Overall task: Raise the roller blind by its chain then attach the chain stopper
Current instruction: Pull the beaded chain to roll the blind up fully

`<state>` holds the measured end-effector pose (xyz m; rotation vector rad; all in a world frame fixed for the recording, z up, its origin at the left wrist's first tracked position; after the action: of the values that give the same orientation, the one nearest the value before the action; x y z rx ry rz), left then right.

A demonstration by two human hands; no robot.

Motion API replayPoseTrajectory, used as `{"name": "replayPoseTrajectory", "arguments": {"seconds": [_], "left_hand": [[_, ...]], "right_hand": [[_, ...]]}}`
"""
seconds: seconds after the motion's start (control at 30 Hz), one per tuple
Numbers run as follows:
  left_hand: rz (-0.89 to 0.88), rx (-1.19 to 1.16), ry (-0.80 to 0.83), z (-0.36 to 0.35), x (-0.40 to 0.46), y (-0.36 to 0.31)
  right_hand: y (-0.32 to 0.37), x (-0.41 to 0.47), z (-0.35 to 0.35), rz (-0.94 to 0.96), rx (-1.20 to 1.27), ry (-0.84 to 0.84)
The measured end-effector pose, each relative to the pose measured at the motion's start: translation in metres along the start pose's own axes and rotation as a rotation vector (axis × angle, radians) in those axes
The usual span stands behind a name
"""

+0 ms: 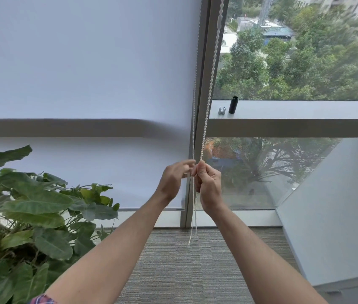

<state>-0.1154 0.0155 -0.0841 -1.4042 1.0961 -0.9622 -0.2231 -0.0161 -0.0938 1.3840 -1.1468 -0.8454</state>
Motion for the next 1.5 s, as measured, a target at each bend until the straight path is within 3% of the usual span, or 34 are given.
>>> {"name": "replayPoseTrajectory", "arguments": {"seconds": [0.1, 0.3, 0.57, 0.7, 0.9, 1.03, 1.13, 1.3, 1.5], "left_hand": [[-0.107, -0.192, 0.021, -0.013, -0.001, -0.033], [-0.212, -0.292, 0.158, -0.038, -0.007, -0.058], [-0.201, -0.199, -0.063, -0.032, -0.015, -0.017], [-0.181, -0.190, -0.104, -0.029, -0.019, -0.010], [-0.072, -0.225, -0.095, -0.029, -0.031, 0.023], [0.012, -0.234, -0.127, -0.026, -0.038, 0.046], [0.020, -0.186, -0.118, -0.026, -0.039, 0.050], [0.048, -0.157, -0.085, -0.027, -0.042, 0.054], [0.106, 0.006, -0.020, -0.018, -0.055, 0.079]], "right_hand": [[-0.018, -0.009, -0.001, -0.056, -0.048, -0.012], [-0.058, -0.034, 0.006, -0.176, -0.092, -0.002], [-0.072, -0.042, 0.015, -0.293, -0.175, 0.187], [-0.071, -0.024, 0.019, -0.255, -0.236, 0.260], [-0.012, 0.000, 0.008, -0.179, 0.022, 0.082], [0.041, 0.002, -0.014, 0.010, 0.090, 0.153], [0.052, 0.003, -0.022, 0.104, 0.021, 0.101], [0.043, 0.002, -0.021, 0.084, -0.042, 0.015], [0.006, -0.011, -0.013, -0.012, -0.071, 0.032]]}}
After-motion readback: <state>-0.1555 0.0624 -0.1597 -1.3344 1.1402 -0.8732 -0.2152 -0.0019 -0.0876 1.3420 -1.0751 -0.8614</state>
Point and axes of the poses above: each hand's wrist, its own x-axis towards the middle knuckle, its own z-axis out of the back of the hand, y = z × x, the point moved 4 cm from there along x, towards the middle knuckle, and after that the axes turned 8 degrees about -x, right-handed, at the moved point
